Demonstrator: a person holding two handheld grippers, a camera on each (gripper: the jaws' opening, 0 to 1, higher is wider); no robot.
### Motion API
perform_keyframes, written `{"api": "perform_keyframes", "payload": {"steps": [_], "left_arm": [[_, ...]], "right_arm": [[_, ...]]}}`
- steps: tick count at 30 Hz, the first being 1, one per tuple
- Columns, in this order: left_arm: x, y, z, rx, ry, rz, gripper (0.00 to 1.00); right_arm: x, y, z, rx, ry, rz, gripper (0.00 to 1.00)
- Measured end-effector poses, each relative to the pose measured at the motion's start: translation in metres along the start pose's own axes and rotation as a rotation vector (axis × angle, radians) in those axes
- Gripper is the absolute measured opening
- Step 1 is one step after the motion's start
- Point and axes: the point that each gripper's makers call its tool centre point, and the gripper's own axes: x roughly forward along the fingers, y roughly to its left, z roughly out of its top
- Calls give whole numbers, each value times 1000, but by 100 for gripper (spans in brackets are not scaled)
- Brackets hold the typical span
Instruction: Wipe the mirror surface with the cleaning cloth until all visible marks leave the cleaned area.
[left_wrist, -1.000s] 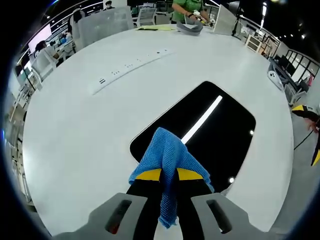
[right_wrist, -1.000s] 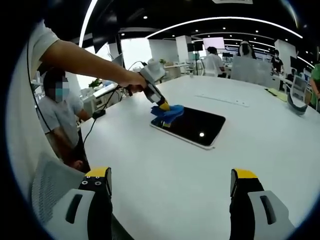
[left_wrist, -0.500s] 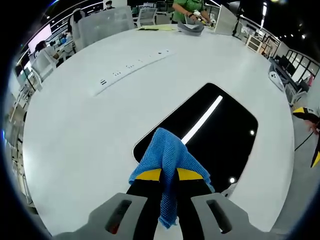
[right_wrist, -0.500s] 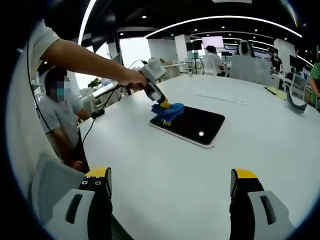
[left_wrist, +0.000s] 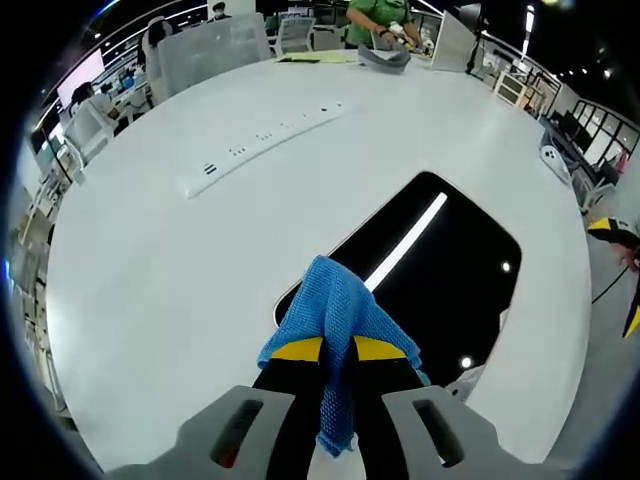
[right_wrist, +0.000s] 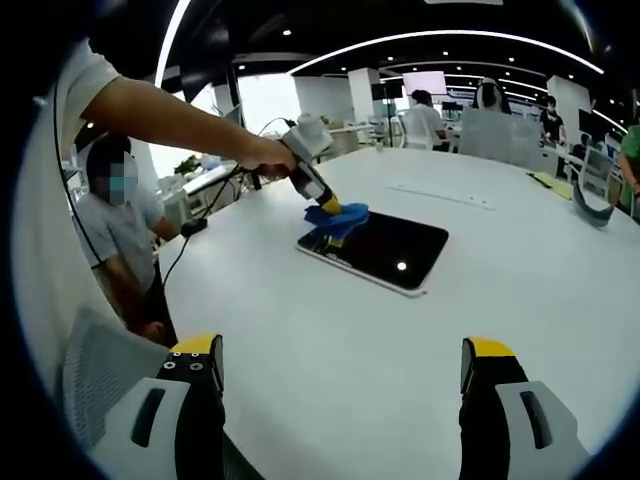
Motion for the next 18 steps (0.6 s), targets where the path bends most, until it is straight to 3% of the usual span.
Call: {"api": "perform_keyframes", "payload": {"steps": [18], "left_arm": [[4, 8, 8, 2, -4, 3, 8]], "right_arm": [[2, -4, -2, 5, 11, -5, 99]]}}
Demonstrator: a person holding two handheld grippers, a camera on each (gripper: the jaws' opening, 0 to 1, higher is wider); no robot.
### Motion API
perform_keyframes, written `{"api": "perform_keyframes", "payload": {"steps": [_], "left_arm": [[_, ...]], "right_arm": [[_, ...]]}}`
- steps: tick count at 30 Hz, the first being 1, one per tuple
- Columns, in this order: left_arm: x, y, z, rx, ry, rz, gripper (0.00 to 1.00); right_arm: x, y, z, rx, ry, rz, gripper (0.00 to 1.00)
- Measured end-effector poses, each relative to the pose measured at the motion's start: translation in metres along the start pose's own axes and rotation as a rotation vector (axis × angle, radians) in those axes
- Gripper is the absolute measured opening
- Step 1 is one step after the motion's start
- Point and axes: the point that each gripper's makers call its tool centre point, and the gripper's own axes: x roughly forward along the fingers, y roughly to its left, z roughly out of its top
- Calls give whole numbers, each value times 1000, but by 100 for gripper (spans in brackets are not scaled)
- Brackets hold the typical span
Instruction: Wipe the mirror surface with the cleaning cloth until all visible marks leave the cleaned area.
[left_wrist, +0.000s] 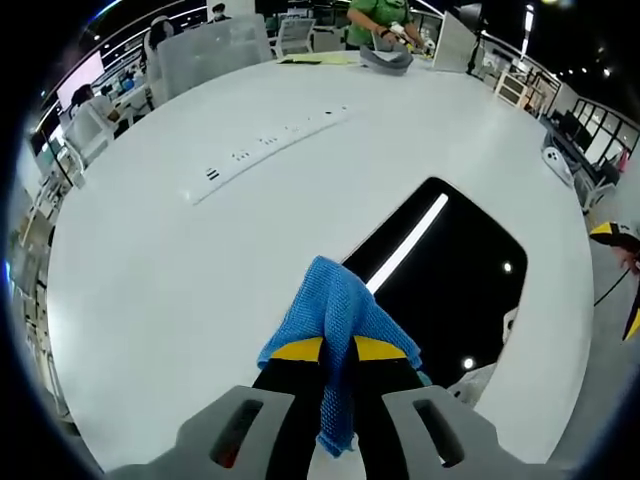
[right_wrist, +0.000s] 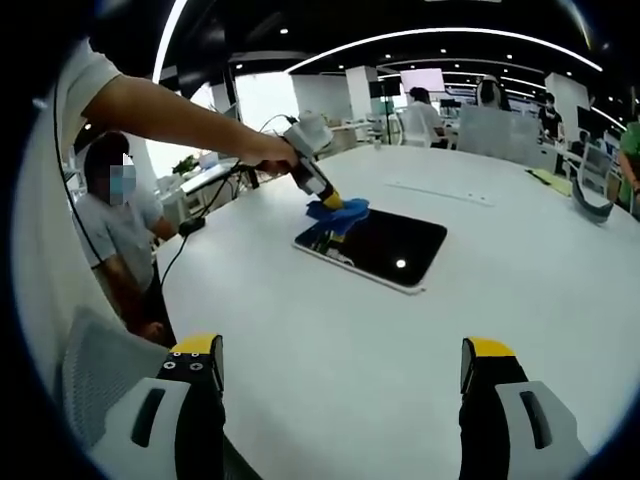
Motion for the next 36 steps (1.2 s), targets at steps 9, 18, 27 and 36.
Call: {"api": "perform_keyframes", "payload": {"steps": [9, 18, 27, 36], "left_arm": [[3, 4, 4, 5, -4, 4, 8], [4, 7, 8, 10, -1, 9, 8], [7, 10, 12, 7, -1, 14, 8], [7, 11, 13, 7, 2, 5, 8]], "right_arm": [[1, -3, 2, -3, -4, -5, 99], [1, -5, 0, -2, 5, -3, 99], [0, -9, -2, 1, 10, -4, 99], [2, -8, -3, 8, 8, 5, 99]]}}
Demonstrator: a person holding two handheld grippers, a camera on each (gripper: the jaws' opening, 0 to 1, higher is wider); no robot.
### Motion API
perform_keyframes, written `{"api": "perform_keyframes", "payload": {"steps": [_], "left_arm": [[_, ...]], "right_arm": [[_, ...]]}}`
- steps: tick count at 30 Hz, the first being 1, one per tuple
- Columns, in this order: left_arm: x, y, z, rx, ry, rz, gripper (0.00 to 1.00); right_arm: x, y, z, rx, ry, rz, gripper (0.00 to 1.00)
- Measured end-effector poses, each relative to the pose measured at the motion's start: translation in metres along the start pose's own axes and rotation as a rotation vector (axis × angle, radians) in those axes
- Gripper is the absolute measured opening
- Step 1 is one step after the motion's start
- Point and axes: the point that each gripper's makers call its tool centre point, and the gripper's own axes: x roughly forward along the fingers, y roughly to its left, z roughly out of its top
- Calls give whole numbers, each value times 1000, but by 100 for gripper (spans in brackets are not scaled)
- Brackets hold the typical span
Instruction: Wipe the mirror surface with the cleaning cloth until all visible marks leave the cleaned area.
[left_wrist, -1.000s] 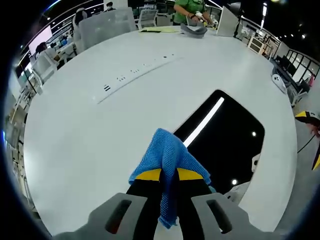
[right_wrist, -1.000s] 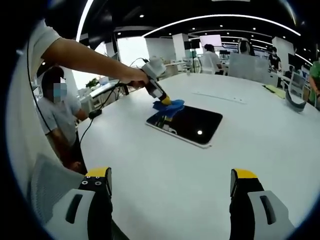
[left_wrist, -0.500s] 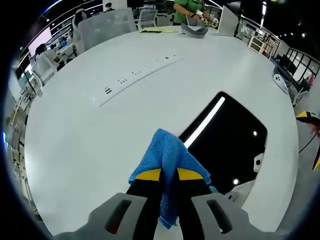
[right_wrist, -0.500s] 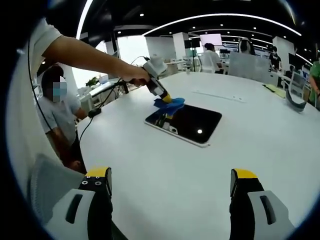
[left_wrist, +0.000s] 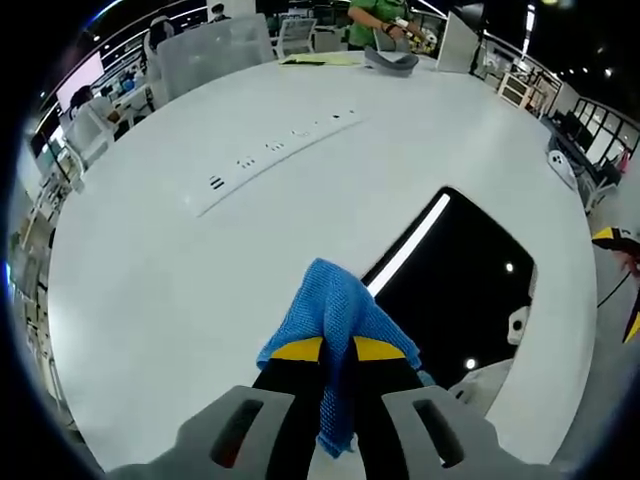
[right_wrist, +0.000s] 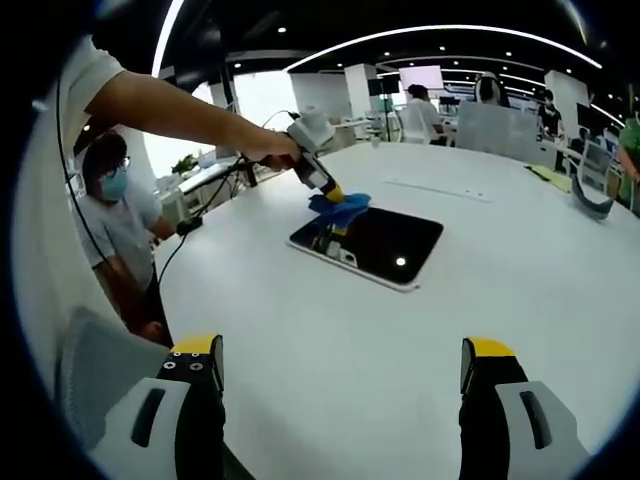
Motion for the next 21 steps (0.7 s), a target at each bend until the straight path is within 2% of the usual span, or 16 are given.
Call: {"api": "perform_keyframes", "payload": {"steps": [13, 21], "left_arm": [[0, 1, 0, -15, -10, 8, 8], [0, 1, 1, 5, 4, 13, 8]], "right_arm": [[-3, -1, -2, 3, 3, -2, 99], [-4, 0, -3, 4, 2, -5, 99]]}}
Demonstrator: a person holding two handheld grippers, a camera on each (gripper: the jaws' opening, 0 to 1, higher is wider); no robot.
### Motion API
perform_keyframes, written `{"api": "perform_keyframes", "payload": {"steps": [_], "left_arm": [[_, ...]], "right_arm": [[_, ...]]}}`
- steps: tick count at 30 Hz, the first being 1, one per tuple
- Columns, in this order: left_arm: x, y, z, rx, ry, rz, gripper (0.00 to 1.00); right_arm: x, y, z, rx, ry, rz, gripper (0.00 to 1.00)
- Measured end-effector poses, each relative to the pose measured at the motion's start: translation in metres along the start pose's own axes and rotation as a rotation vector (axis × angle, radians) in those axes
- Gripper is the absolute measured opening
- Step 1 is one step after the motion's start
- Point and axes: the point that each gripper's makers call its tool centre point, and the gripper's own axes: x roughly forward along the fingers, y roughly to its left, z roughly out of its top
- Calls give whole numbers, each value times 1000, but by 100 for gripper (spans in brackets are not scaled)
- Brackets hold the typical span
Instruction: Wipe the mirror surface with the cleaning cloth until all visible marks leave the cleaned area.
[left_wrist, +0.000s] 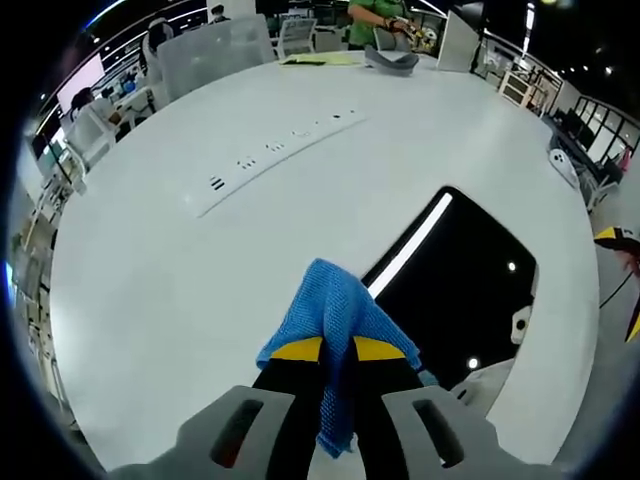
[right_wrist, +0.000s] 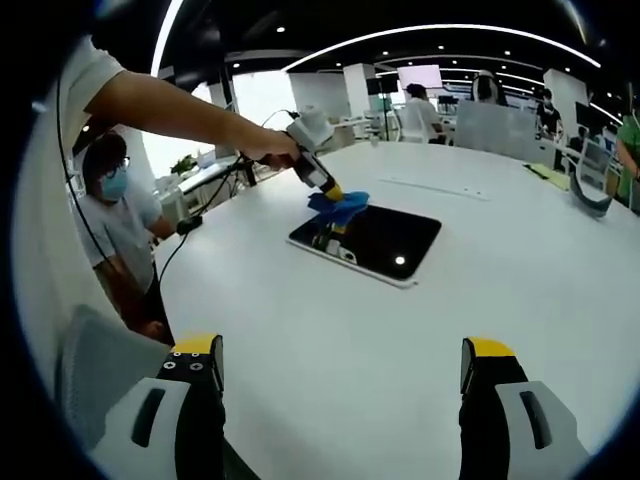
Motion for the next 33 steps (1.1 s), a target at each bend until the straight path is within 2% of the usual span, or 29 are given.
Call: {"api": "perform_keyframes", "payload": {"steps": [33], "left_arm": [[6, -8, 10, -21, 9, 23, 7]], "right_arm": [[-4, -4, -5, 12, 1, -7, 99]]}}
